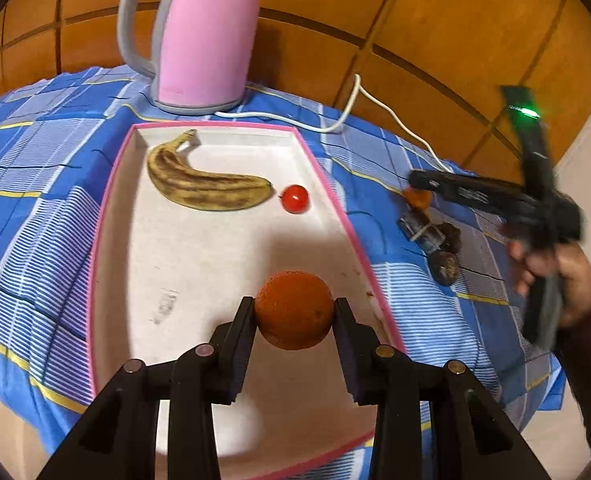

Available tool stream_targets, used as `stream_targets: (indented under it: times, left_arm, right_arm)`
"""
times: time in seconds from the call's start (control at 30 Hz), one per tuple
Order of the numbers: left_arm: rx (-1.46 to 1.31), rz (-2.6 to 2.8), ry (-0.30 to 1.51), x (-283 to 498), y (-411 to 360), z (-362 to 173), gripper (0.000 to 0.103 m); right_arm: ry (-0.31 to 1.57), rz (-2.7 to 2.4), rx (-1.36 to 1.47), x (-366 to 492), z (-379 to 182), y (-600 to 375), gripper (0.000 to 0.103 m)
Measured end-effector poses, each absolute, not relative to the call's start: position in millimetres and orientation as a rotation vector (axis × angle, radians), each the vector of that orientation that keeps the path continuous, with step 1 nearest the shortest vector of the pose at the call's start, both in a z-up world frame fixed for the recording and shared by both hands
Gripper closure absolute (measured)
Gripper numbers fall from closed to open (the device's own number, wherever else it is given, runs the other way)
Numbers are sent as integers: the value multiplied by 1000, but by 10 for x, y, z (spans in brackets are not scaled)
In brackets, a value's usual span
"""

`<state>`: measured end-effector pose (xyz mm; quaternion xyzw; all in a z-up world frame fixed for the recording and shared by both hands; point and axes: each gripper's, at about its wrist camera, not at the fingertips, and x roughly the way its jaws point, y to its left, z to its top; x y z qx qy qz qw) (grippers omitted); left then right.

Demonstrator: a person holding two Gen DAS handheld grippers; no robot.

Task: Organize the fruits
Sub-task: 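Lower the orange into the tray and open left tool while right tool carries the tan fruit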

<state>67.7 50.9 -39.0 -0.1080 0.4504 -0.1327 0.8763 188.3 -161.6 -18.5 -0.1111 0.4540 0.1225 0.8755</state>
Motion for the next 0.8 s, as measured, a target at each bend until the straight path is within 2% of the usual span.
stream_targets:
  times: [0.27, 0.57, 0.8]
  left_arm:
    - [-199, -192, 902, 808, 798, -321, 64]
    - [-134, -108, 895, 1069, 926, -361, 64]
    - [-113, -40, 910, 1292, 984, -401, 63]
  right_arm:
    - [908, 404, -133, 1224, 15, -1451, 78]
    - [942, 465, -51, 619, -147, -1399, 78]
    - [963, 450, -17, 465, -208, -1478, 78]
